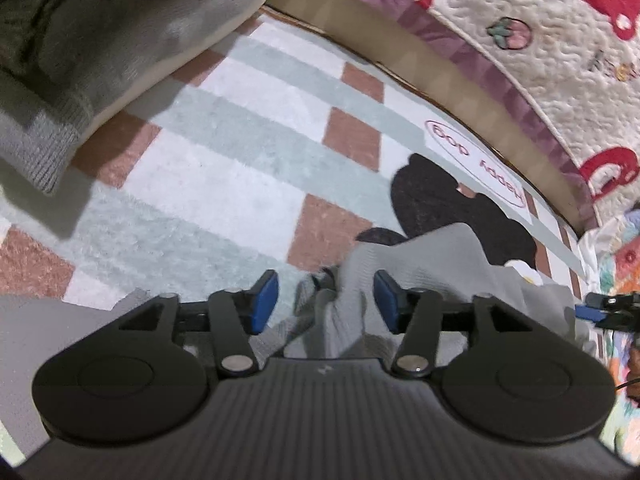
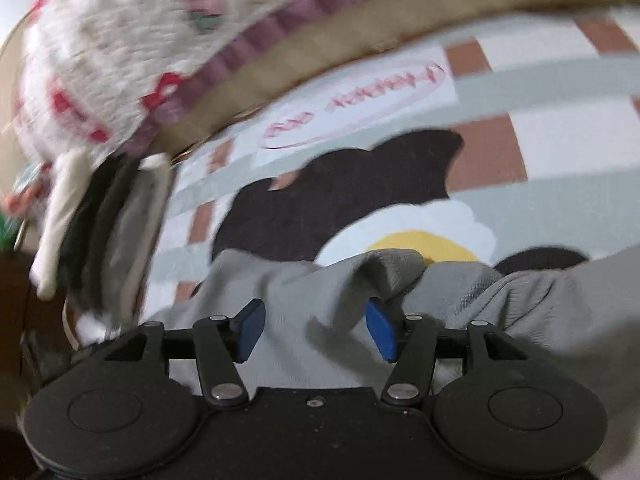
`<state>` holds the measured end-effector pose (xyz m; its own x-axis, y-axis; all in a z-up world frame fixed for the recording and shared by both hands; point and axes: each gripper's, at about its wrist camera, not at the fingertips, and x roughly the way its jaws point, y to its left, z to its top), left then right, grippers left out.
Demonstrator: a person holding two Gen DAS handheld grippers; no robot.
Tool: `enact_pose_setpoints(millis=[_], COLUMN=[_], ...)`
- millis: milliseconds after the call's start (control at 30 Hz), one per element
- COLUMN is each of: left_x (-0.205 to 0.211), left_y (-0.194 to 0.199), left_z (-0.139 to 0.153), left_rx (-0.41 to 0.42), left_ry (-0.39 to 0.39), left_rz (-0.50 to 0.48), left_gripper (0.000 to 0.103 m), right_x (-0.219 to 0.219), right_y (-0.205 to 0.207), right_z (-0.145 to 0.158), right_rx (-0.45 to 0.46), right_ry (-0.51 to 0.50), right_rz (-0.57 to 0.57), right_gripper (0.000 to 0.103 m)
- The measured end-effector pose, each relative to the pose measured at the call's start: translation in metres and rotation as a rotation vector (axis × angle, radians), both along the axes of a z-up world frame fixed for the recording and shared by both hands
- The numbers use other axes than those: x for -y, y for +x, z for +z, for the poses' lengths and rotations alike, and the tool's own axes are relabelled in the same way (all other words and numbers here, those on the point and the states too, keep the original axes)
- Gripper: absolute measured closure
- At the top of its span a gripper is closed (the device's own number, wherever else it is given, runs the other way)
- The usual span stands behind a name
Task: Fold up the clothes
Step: 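Grasp the shirt with the right gripper while the left gripper grasps another edge and lifts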
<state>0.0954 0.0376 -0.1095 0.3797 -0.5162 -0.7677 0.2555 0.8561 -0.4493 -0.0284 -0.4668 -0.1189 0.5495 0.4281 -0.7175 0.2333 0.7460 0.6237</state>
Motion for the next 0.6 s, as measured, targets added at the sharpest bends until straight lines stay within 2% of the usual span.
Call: enact_pose_setpoints(millis=[67, 100, 133, 167, 233, 267, 300, 333, 367, 433, 467, 500, 567, 600], left_x=[0.012, 0.022, 0.034, 0.046, 0.063, 0.063, 0.058, 0.054, 0.048, 0.038, 0.032, 0.028, 0.023, 0.026], left_y=[0.005, 0.007, 0.009, 0.012, 0.018, 0.025, 0.036, 0.044, 0.045, 0.045, 0.043, 0.033, 0.013, 0.005], left_z=[-0.007, -0.010, -0.015, -0.018, -0.013, -0.004, 0.009, 0.022, 0.036, 0.063, 0.074, 0.078, 0.070, 0.055], left_rx=[-0.015, -0.018, -0.016, -0.007, 0.056, 0.085, 0.111, 0.142, 0.190, 0.287, 0.330, 0.345, 0.326, 0.266], left_ry=[0.007, 0.020, 0.051, 0.082, 0.129, 0.090, 0.013, -0.056, -0.093, -0.167, -0.198, -0.206, -0.184, -0.146], left_rz=[-0.061, -0.103, -0.143, -0.181, -0.243, -0.252, -0.222, -0.196, -0.183, -0.157, -0.151, -0.170, -0.215, -0.252], left_gripper=[0.046, 0.049, 0.054, 0.081, 0.099, 0.098, 0.098, 0.098, 0.098, 0.098, 0.098, 0.098, 0.097, 0.096], right_x=[-0.002, -0.005, -0.008, -0.010, -0.012, -0.010, -0.008, -0.005, -0.001, -0.003, -0.007, -0.010, -0.013, -0.012], right_y=[0.008, 0.012, 0.017, 0.022, 0.037, 0.045, 0.053, 0.055, 0.057, 0.044, 0.032, 0.020, -0.009, -0.020], right_z=[-0.016, -0.023, -0.027, -0.026, -0.010, 0.005, 0.021, 0.042, 0.064, 0.106, 0.126, 0.137, 0.140, 0.127], right_rx=[-0.062, -0.088, -0.106, -0.099, -0.025, 0.030, 0.086, 0.177, 0.269, 0.419, 0.481, 0.519, 0.531, 0.481], right_ry=[0.007, -0.001, -0.027, -0.050, -0.111, -0.146, -0.180, -0.175, -0.168, -0.142, -0.165, -0.191, -0.266, -0.301], right_rz=[-0.064, -0.083, -0.088, -0.082, -0.078, -0.083, -0.088, -0.106, -0.125, -0.106, -0.075, -0.047, -0.004, 0.016], right_gripper=[0.043, 0.068, 0.086, 0.096, 0.097, 0.097, 0.097, 0.097, 0.098, 0.098, 0.098, 0.098, 0.098, 0.098])
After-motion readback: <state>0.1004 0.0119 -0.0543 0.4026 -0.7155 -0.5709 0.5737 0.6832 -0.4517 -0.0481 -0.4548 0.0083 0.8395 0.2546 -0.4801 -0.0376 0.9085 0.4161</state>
